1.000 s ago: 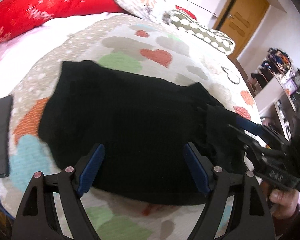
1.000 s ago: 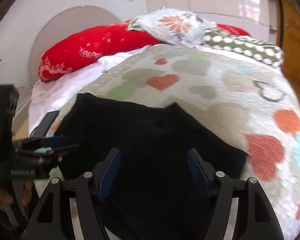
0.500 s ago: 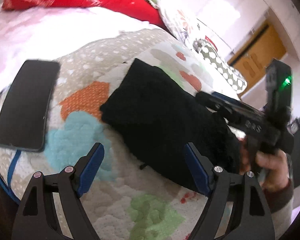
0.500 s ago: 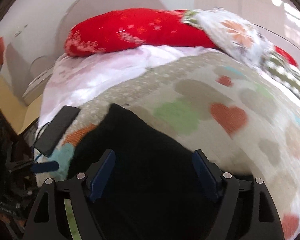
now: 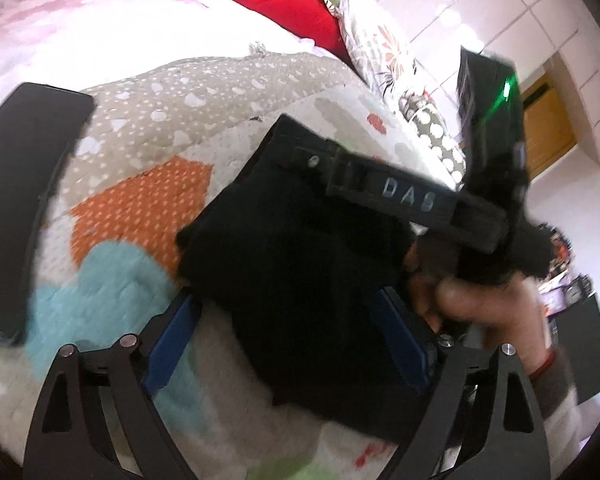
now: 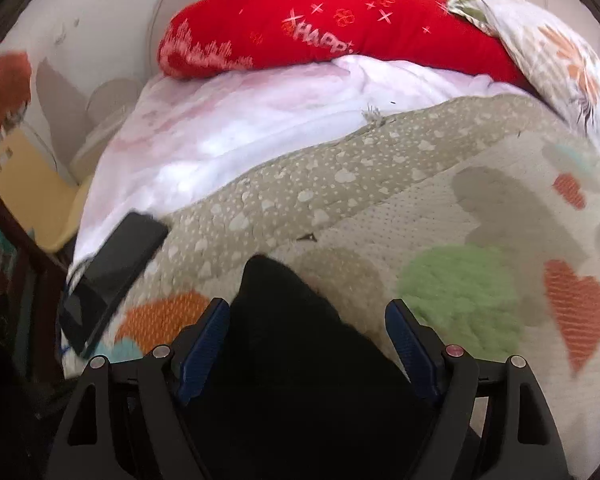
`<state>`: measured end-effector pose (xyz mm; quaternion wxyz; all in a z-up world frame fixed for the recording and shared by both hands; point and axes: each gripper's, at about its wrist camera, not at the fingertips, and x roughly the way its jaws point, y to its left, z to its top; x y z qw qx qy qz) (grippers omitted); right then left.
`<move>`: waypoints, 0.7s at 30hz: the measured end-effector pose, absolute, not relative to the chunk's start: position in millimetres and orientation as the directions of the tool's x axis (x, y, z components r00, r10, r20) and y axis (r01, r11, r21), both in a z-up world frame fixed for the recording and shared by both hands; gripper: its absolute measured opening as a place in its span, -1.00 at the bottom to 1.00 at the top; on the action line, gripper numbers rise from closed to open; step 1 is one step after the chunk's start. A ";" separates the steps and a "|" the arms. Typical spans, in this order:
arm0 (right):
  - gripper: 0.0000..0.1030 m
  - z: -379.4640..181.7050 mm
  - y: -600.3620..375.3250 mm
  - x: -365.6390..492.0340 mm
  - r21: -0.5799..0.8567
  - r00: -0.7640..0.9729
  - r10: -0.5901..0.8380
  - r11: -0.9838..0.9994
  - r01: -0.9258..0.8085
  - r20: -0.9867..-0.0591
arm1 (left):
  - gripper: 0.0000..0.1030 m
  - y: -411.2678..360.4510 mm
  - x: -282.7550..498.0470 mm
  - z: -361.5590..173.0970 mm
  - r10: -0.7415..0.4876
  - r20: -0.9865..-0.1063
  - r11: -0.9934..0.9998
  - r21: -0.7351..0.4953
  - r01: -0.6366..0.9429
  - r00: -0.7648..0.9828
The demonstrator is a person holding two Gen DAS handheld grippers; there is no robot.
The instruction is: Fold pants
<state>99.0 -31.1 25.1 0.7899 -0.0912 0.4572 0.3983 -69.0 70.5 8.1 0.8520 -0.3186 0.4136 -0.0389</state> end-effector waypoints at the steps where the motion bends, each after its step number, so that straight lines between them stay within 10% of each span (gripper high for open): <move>1: 0.29 20.6 -32.4 100.2 0.257 0.242 0.563 0.663 -0.703 -0.790 | 0.69 72.3 -66.9 8.3 -0.337 -0.669 0.787 -0.587 -0.192 0.663; 7: -0.33 44.5 -58.6 94.1 0.365 0.222 0.659 0.629 -0.686 -0.719 | -0.45 64.1 -77.8 38.5 -0.309 -0.663 0.842 -0.523 -0.128 0.682; 14: -0.52 133.5 -164.0 66.4 0.468 0.355 0.801 0.577 -0.669 -0.482 | -0.52 -5.0 -115.1 119.6 -0.376 -0.528 0.898 -0.409 0.160 0.761; 21: -0.64 135.7 -304.9 13.0 0.461 0.561 0.681 0.732 -0.502 -0.471 | -0.52 -128.7 -112.9 97.7 -0.580 -0.572 0.813 -0.356 0.461 0.581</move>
